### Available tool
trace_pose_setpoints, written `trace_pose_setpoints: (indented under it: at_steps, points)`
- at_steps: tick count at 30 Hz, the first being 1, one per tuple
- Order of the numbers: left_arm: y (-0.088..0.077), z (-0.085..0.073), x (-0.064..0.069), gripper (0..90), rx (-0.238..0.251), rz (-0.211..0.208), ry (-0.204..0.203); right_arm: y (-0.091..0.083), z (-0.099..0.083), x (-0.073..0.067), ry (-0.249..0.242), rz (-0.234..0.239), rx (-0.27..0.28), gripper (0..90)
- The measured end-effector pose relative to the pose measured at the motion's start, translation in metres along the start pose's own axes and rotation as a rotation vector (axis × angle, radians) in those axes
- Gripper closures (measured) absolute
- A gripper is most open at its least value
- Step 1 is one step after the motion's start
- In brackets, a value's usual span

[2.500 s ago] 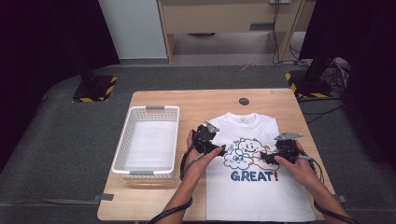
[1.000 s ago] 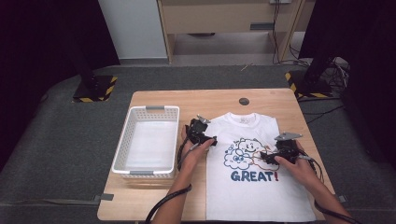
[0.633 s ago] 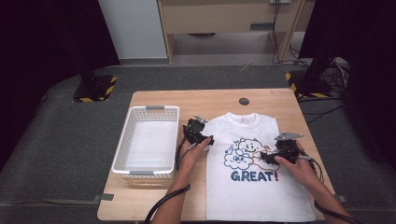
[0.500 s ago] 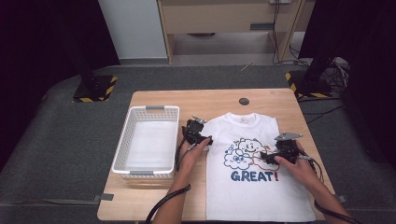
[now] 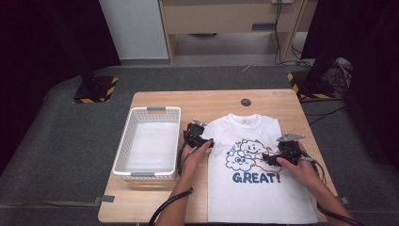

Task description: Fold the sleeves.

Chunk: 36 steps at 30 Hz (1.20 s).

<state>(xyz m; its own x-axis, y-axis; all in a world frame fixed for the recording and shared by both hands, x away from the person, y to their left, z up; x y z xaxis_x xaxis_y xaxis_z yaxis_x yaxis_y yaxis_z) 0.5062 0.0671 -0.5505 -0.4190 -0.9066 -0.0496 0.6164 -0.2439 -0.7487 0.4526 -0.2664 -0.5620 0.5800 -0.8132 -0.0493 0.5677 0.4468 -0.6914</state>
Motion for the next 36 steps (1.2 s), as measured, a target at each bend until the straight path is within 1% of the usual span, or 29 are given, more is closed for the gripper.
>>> trace_pose_setpoints:
  at_steps: [3, 4, 7, 9, 11, 12, 13, 16, 20, 22, 24, 26, 31, 33, 36]
  points:
    - [-0.002, 0.001, 0.002, 21.6, -0.007, -0.012, 0.007, 0.000, 0.000, 0.000, 0.000, 0.000, 0.000, 1.2]
    - [-0.002, 0.002, 0.002, 25.1, -0.007, -0.017, 0.013, 0.000, 0.000, 0.000, 0.000, 0.000, 0.000, 1.2]
    - [-0.004, 0.004, 0.005, 41.3, -0.003, -0.032, 0.027, 0.000, 0.000, 0.000, 0.000, 0.000, 0.000, 1.2]
    - [-0.005, 0.004, 0.007, 48.4, -0.004, -0.036, 0.032, 0.000, 0.000, 0.000, 0.000, 0.000, 0.000, 1.2]
    - [-0.006, 0.005, 0.009, 57.6, -0.004, -0.035, 0.040, 0.000, 0.000, 0.000, 0.000, 0.000, 0.000, 1.2]
    - [-0.006, 0.006, 0.010, 61.0, -0.004, -0.028, 0.048, 0.000, 0.000, 0.000, 0.000, 0.000, 0.000, 1.2]
    - [-0.006, 0.006, 0.011, 66.6, -0.003, -0.023, 0.054, 0.000, 0.000, 0.000, 0.000, 0.000, 0.000, 1.2]
    - [-0.006, 0.007, 0.012, 75.0, -0.002, -0.015, 0.059, 0.000, 0.000, 0.000, 0.000, 0.000, 0.000, 1.2]
    - [-0.010, 0.011, 0.012, 77.7, 0.021, -0.007, 0.047, 0.000, 0.000, 0.000, 0.000, 0.000, 0.000, 1.2]
    - [-0.013, 0.013, 0.011, 79.3, 0.033, -0.012, 0.033, 0.000, 0.000, 0.000, 0.000, 0.000, 0.000, 1.2]
    - [-0.016, 0.015, 0.009, 82.1, 0.043, -0.026, 0.017, 0.000, 0.000, 0.000, 0.000, 0.000, 0.000, 1.2]
    - [-0.019, 0.017, 0.009, 82.7, 0.054, -0.027, 0.014, 0.000, 0.000, 0.000, 0.000, 0.000, 0.000, 1.2]
    - [-0.025, 0.025, 0.012, 83.8, 0.064, -0.047, 0.026, 0.000, 0.000, 0.000, 0.000, 0.000, 0.000, 1.2]
    - [-0.027, 0.028, 0.016, 83.8, 0.067, -0.059, 0.031, 0.000, 0.000, 0.000, 0.000, 0.000, 0.000, 1.2]
    - [-0.027, 0.032, 0.024, 83.9, 0.059, -0.075, 0.047, 0.000, 0.000, 0.000, -0.001, 0.000, 0.000, 1.2]
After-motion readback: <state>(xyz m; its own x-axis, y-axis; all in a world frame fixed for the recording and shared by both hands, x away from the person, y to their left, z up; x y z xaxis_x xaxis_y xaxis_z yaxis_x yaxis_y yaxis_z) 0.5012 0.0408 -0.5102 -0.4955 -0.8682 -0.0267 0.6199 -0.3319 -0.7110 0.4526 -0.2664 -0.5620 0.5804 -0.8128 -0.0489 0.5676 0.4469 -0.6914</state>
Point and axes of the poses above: each handheld gripper's, and its own axes: y roughly forward along the jaws, z roughly out of its top, x roughly to its right, the point moved 3 cm from there along y, roughly forward along the jaws, and after that the axes turned 4 degrees about z, right-handed, at the moved point
